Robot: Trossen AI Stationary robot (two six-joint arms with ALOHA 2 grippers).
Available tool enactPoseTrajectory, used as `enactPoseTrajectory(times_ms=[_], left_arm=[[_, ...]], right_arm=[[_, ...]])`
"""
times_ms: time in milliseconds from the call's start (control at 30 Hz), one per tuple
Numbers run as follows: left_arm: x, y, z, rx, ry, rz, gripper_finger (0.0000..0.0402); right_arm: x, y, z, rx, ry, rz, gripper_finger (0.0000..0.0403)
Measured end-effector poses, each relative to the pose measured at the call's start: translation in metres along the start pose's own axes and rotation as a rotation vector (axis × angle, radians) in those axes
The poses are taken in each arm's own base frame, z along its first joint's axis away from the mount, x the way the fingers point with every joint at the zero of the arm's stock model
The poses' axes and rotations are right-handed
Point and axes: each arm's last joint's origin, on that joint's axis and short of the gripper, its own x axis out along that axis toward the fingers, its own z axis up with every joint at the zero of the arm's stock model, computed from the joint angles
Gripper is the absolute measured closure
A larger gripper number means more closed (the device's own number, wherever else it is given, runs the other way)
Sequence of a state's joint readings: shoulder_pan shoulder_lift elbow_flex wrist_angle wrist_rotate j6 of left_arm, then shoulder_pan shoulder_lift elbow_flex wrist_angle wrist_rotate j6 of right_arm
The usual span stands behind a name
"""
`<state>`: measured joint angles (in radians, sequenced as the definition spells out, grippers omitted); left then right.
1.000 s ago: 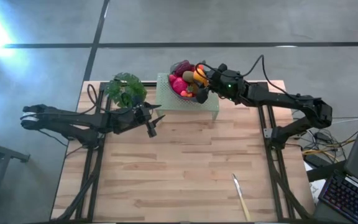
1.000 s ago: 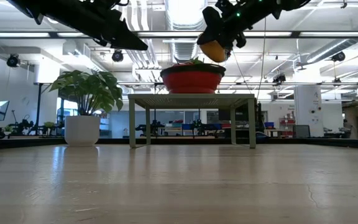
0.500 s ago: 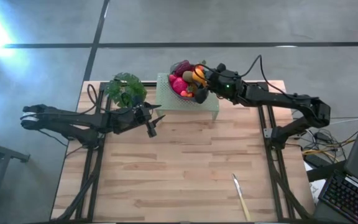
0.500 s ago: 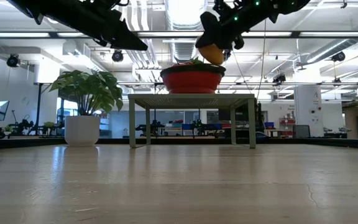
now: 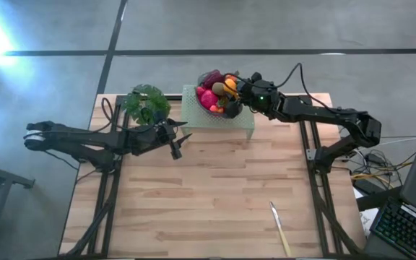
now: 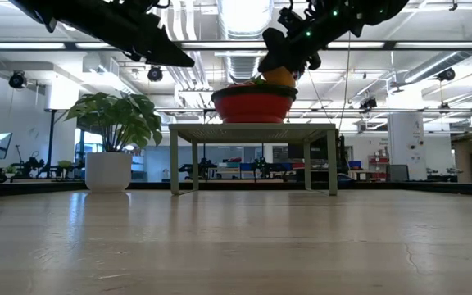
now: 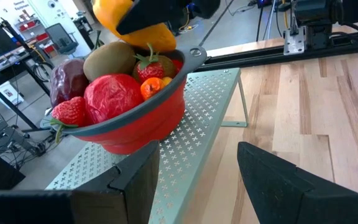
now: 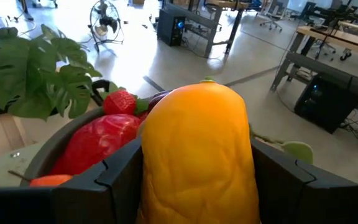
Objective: Pick & Place Fruit
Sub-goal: Put the mango into the red strainer bowl on the shelf
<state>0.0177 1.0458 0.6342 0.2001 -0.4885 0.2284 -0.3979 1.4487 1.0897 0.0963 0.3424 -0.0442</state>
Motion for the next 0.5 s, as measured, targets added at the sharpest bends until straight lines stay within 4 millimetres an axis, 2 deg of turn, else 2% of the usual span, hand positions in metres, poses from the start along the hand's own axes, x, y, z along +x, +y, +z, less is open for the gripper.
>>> enactPoseTrajectory(times_ms=[500], left_arm=[[0.0000,0.0000,0.0000,0.000,0.000,0.000,0.0179]], right_arm=[[0.0067,0.0011,-0.0047,-0.014,0.011,-0.001,0.0144]])
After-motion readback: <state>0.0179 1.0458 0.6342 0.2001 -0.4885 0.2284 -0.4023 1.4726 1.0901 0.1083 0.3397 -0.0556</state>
